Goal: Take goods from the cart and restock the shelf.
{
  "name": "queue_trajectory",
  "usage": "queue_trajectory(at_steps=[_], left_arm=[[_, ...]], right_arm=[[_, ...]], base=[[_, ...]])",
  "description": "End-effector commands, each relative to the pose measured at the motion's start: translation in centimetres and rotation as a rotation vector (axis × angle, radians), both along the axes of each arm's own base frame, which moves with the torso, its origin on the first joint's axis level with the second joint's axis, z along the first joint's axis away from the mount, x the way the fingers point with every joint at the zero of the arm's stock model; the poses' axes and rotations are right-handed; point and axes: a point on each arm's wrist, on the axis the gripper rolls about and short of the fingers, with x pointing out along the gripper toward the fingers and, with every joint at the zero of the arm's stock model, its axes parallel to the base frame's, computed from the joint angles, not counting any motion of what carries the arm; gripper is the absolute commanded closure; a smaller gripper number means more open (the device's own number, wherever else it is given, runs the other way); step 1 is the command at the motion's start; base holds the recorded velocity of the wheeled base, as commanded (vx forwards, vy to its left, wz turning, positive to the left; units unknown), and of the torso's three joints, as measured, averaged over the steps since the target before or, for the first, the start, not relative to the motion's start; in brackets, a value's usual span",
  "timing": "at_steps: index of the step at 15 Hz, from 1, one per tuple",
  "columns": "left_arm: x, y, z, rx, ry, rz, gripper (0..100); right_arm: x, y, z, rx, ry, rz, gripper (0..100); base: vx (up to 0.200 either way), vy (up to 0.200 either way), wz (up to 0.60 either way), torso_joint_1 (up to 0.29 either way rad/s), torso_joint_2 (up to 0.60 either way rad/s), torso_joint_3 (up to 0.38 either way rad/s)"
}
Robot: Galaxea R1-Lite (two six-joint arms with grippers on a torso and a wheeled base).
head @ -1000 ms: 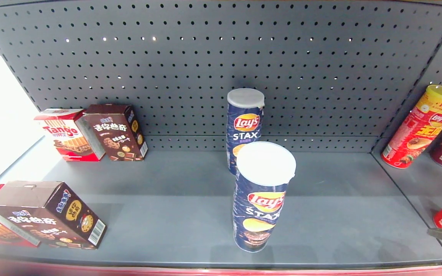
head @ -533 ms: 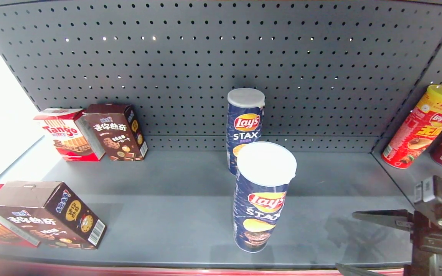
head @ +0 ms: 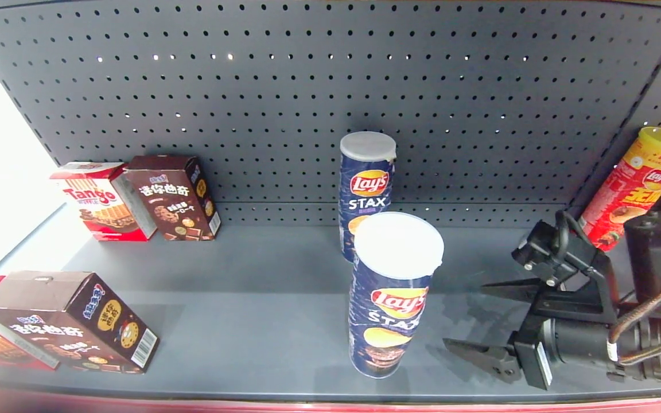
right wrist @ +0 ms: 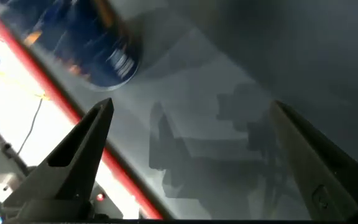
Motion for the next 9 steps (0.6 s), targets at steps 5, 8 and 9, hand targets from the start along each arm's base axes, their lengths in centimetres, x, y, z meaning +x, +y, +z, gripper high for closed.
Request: queue_trajectory(at_steps=[5,8,9], left_arm=[[0.0,0.0,0.0,-0.001,0.002,0.001,0],[0.0,0.0,0.0,-0.001,0.002,0.001,0],[0.0,0.0,0.0,-0.001,0.002,0.001,0]], right_arm=[[2.9,2.2,0.2,-0.007,0.004,-0.002,0],[2.9,2.7,-0.1,-0.015,0.011,0.012,0],[2.9,2.8,0.0,-0.013,0.010,0.015,0]], base=[[0.000,0.000,0.00,0.000,0.00,0.000],[0.000,0.000,0.00,0.000,0.00,0.000],[0.000,0.000,0.00,0.000,0.00,0.000]])
